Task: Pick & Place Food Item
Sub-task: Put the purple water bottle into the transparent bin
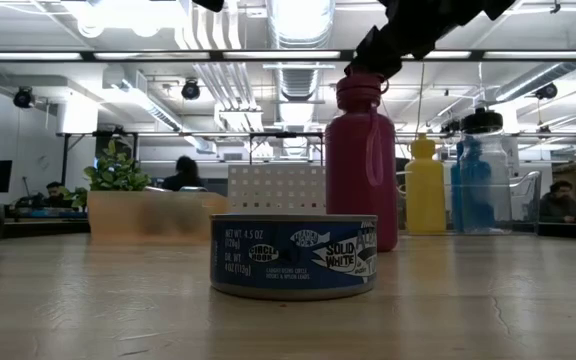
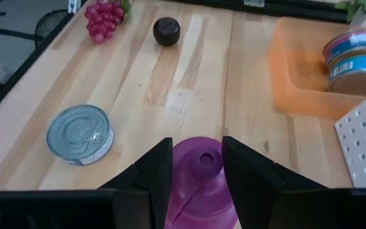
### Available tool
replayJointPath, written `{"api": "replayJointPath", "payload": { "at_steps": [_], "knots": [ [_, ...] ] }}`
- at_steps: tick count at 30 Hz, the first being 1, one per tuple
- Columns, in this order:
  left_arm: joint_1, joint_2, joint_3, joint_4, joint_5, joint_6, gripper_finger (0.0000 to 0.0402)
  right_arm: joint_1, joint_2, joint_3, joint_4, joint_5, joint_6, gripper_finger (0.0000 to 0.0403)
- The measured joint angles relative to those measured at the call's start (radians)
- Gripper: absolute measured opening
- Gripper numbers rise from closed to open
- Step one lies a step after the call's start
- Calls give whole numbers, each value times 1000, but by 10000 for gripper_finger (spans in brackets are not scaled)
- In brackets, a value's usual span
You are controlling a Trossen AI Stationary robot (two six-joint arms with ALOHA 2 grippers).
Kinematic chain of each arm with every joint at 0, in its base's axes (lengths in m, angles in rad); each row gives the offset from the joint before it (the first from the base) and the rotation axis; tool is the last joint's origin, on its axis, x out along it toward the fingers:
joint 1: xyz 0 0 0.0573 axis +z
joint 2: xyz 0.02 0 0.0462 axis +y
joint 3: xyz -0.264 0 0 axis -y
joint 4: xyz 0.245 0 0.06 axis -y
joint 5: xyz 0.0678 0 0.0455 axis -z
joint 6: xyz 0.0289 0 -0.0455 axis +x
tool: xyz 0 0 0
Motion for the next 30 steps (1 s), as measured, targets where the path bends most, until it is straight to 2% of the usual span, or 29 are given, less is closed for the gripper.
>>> {"api": "replayJointPath", "payload": {
  "at_steps": [7, 16, 24, 30],
  "knots": [
    [0, 0, 0, 0, 0, 0, 79, 0, 41, 0, 5, 2, -33, 126],
    [0, 0, 0, 0, 0, 0, 79, 0, 28, 1, -9, -2, -48, 50],
    [0, 0, 0, 0, 0, 0, 79, 0, 22, 1, -15, 0, -34, 49],
    [0, 0, 7, 0, 0, 0, 79, 0, -12, 56, -97, 8, -26, 49]
  ]
}}
